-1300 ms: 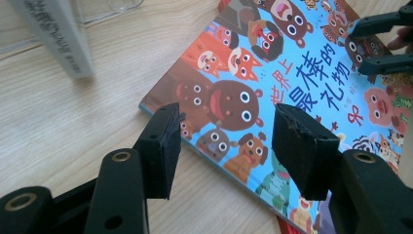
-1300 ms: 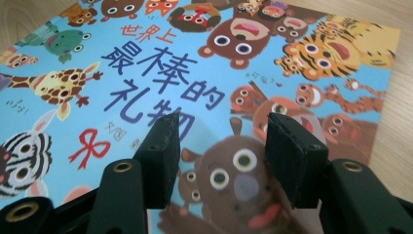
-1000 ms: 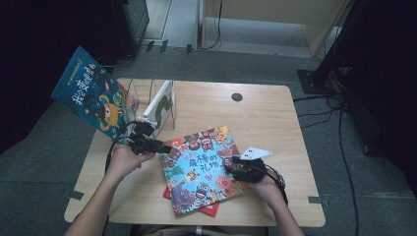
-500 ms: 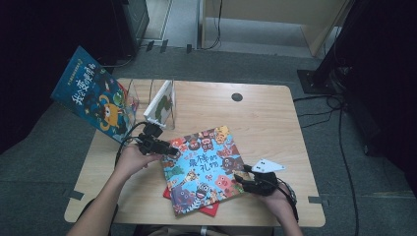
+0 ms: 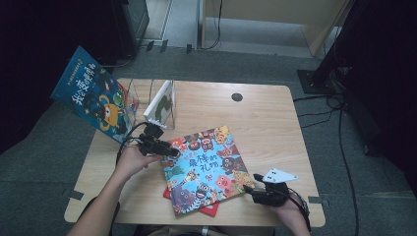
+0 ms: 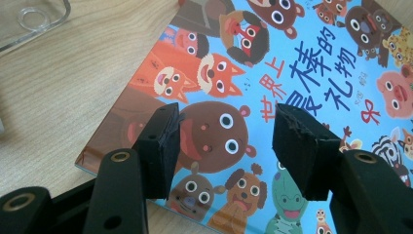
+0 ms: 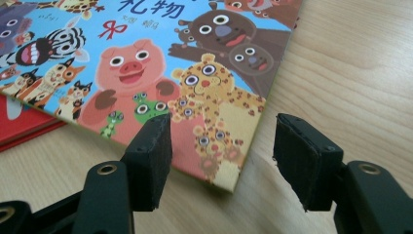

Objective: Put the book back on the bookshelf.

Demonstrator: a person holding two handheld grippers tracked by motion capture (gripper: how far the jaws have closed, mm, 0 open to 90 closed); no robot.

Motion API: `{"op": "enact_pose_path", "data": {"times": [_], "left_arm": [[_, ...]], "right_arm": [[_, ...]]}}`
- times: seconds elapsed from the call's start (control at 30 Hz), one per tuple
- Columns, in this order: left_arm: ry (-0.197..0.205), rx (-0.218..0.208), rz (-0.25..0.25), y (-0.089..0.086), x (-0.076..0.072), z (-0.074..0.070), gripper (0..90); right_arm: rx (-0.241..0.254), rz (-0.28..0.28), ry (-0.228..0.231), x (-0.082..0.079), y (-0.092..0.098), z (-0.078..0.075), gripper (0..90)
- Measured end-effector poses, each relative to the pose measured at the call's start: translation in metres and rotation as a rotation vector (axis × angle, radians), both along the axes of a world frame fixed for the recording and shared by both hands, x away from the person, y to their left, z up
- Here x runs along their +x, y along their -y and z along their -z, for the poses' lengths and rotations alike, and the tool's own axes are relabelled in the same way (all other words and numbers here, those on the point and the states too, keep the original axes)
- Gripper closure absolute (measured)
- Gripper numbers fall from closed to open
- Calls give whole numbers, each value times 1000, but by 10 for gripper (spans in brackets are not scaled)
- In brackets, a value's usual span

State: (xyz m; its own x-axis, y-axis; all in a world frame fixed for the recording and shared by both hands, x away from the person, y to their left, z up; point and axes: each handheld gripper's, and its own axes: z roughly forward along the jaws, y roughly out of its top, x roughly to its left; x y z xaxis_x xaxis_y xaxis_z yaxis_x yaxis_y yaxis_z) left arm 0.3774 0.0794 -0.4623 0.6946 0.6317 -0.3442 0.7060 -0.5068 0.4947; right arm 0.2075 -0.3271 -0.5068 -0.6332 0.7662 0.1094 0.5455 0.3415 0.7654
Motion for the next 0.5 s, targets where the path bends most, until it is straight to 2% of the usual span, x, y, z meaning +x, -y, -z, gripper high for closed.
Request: {"op": "enact_pose_path", "data": {"times": [0.2,0.3,0.4,0.5], "left_arm": [[1,-4,-9,-3,1,-1,442],[-5,-9,-9,-4,2,0,444],[-27,-9,-4,-3,2,1,442],[-22,-1,-5,-4,2,1,443]], "right_arm": [[-13,-35,-18,-7,4,0,389],[-49,-52,-23,-10,3,2,394],[-68,-42,-31,-8,1,4,425],[-51,-41,-39,-6,2,5,426]]}}
